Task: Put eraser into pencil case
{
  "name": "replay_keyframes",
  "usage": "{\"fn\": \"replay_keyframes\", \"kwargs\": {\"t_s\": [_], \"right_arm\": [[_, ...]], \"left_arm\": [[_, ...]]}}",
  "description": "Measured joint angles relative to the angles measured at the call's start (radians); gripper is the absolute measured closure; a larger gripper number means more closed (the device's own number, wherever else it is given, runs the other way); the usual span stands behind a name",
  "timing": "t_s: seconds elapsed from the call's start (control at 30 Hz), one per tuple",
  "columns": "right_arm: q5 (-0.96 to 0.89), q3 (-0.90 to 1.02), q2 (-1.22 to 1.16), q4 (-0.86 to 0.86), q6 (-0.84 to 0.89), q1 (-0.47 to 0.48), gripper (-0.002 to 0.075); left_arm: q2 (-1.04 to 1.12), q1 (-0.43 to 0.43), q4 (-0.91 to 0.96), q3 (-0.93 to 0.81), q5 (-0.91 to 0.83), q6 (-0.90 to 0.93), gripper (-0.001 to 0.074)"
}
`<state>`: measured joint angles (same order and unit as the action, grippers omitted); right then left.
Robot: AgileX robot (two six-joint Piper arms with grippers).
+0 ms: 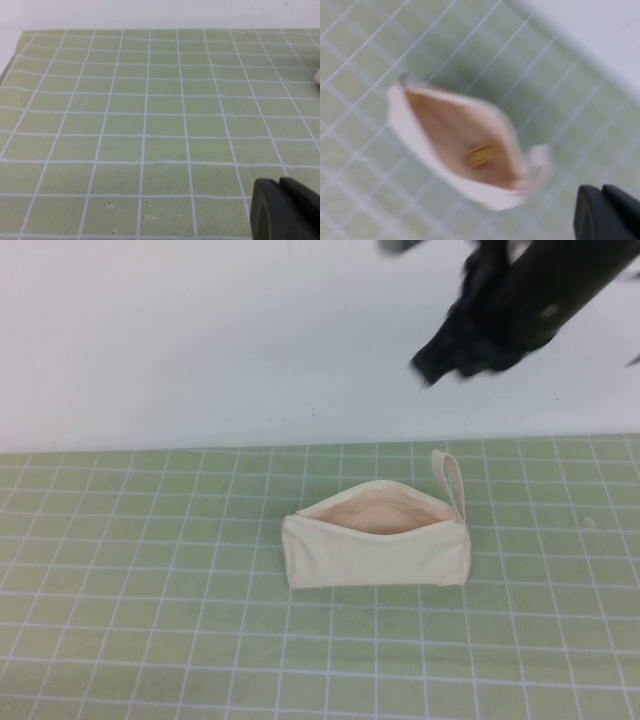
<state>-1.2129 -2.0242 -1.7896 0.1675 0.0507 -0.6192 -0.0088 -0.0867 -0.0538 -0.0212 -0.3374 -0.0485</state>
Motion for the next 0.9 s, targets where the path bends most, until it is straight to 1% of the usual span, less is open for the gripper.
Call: {"fn": "replay_keyframes", "kwargs": {"t_s": [0.2, 0.33, 0.4, 0.5, 0.67, 0.73, 0.83, 0.9], "right_arm": [[-0.002, 0.014, 0.200, 0.115, 0.144, -0.031, 0.0721], [-0.002, 0.132, 0.364, 0.156, 0.216, -0.043, 0.0722], [-0.002, 0.227, 0.448, 0.165, 0.234, -0.043, 0.0722], [0.018, 0.417, 0.600, 0.158, 0.248, -0.043, 0.0723], [0.251, 0.777, 0.903, 0.096, 0.203, -0.043, 0.0724], [0.323, 0.889, 0.997, 0.063, 0.189, -0.043, 0.0723], [0.381, 1.035, 1.113, 0.040, 0.183, -0.044, 0.0724], [0.388, 1.125, 1.169, 0.036, 0.180, -0.044, 0.0724]], "left_arm": [[0.000, 0.000, 0.001, 0.000, 0.000, 0.000, 0.0736], [0.000, 0.000, 0.001, 0.000, 0.000, 0.000, 0.0736], [0.000, 0.000, 0.001, 0.000, 0.000, 0.000, 0.0736], [0.000, 0.000, 0.001, 0.000, 0.000, 0.000, 0.0736], [0.000, 0.000, 0.001, 0.000, 0.000, 0.000, 0.0736], [0.000, 0.000, 0.001, 0.000, 0.000, 0.000, 0.0736], [0.000, 0.000, 0.001, 0.000, 0.000, 0.000, 0.0736], [0.000, 0.000, 0.001, 0.000, 0.000, 0.000, 0.0736]]}}
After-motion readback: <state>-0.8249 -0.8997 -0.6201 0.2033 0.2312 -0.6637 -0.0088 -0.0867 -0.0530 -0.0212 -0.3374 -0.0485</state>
